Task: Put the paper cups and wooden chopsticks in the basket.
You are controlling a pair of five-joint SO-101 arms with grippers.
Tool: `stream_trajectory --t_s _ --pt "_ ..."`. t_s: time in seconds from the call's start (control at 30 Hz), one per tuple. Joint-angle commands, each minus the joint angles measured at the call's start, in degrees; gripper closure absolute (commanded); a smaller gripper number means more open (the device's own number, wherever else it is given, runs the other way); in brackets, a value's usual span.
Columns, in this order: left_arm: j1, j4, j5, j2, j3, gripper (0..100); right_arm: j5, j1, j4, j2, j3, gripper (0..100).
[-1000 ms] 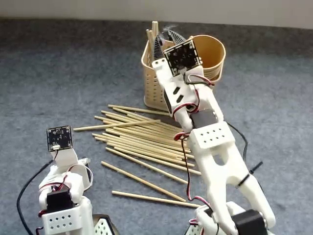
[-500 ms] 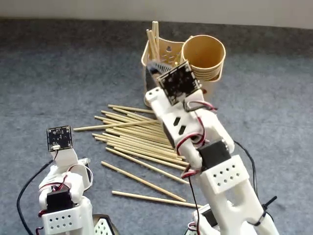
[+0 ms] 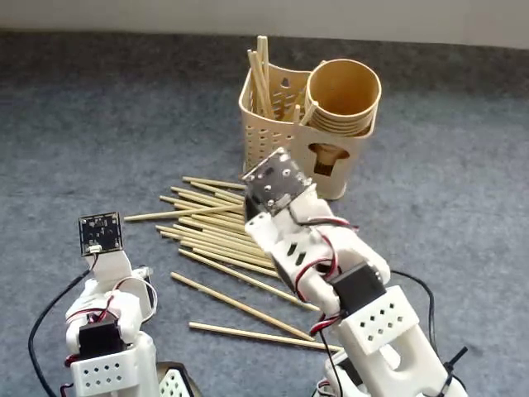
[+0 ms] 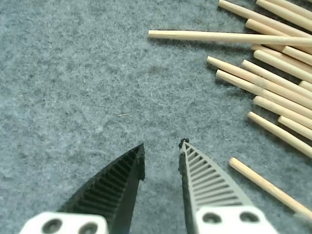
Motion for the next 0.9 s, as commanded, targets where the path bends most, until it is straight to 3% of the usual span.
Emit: stream_trajectory --t_s 0.0,0.13,0.27,0.6,0.87 --pt "-0.3 0.2 -0.1 0.1 1.2 87 0.6 -4.8 8.5 -1.5 -0.5 98.1" --pt "-0.3 0.2 -0.1 0.1 1.2 87 0.7 -9.3 16.7 -1.5 -0.3 98.1" --pt "-0.3 0.2 -0.1 0.1 1.2 87 0.4 -13.8 17.8 0.0 0.8 96.7" --pt "-0.3 0.2 -0.1 0.1 1.2 87 0.3 -19.2 8.3 21.0 2.0 92.9" --pt "-0.3 0.2 -0.1 0.1 1.2 87 0.3 -22.0 6.7 30.2 1.5 92.9"
